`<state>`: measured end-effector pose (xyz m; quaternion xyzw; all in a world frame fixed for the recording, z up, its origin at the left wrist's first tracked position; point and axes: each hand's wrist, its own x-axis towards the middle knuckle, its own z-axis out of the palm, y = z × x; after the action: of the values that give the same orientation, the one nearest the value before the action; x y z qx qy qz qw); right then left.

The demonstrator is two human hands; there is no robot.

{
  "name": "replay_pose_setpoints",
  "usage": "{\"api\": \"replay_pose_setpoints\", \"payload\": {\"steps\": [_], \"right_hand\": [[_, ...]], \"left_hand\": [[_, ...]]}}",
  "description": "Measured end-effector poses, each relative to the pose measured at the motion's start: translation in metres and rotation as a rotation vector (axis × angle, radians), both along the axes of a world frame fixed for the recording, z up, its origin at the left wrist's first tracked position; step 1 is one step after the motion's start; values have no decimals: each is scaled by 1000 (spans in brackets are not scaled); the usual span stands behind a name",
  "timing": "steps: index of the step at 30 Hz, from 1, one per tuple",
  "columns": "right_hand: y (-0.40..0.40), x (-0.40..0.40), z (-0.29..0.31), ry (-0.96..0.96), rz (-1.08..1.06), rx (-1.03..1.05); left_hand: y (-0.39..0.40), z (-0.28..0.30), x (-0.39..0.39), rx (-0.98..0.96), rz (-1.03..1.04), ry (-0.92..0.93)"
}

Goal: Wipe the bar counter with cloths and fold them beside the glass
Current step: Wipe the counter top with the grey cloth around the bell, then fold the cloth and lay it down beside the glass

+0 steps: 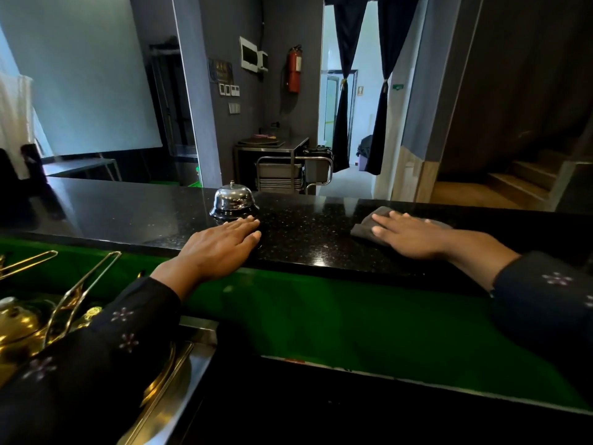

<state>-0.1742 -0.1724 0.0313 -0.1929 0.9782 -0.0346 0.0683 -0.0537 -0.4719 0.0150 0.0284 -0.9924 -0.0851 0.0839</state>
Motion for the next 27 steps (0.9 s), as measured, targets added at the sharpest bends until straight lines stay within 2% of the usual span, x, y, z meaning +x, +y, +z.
{"api": "replay_pose_setpoints", "payload": {"steps": [3,10,15,17,19,21,24,27], "right_hand": [[-33,-3,-4,26,-19,15],[-121,59,-8,32,289,-26],[-80,88,-9,118,493,45],[-57,94,-8,134,513,37],[-36,100,-5,111,495,-36],[-19,107,0,83,455,-177],[0,115,11,137,439,-377],[10,123,24,211,432,-462]], "left_hand": [[1,0,-1,-9,7,-9],[6,2,-2,-4,20,-81],[10,-3,3,15,38,-80],[14,-5,10,30,42,-65],[21,-6,20,50,40,-33],[31,-8,34,21,-11,74],[62,-12,54,-112,-220,284],[112,-10,64,-59,-368,349]]}}
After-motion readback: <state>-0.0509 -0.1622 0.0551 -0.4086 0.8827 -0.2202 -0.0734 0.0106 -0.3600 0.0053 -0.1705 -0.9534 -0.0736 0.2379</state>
